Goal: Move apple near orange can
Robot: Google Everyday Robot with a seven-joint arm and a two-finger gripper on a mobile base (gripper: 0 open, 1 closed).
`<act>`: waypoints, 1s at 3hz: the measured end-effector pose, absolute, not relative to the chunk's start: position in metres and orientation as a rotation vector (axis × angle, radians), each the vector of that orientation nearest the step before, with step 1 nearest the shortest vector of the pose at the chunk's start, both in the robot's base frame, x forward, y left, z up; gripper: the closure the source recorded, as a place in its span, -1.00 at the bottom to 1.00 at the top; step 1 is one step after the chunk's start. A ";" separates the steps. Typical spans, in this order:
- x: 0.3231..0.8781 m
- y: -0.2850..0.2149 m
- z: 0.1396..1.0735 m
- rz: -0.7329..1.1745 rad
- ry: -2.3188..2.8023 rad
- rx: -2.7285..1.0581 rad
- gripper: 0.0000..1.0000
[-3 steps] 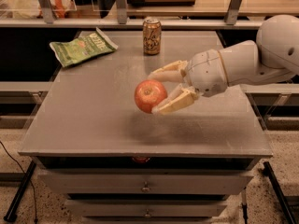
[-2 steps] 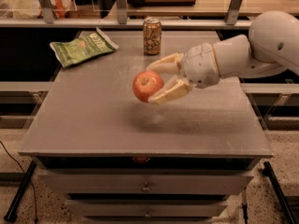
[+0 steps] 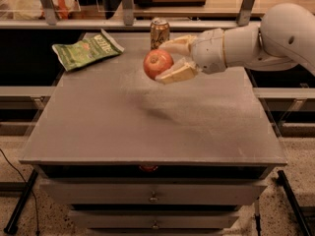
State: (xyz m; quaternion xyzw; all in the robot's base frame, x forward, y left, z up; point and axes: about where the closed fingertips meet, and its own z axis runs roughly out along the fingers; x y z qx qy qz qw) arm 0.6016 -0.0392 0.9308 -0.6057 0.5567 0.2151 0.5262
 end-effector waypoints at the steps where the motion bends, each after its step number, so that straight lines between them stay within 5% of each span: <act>1: 0.634 -0.055 0.935 0.444 1.333 -1.380 1.00; 3: 0.659 -0.083 0.939 0.384 1.358 -1.311 1.00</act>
Offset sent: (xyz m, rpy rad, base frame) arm 0.0849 -0.0827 0.0127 0.0510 -0.0922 -0.2508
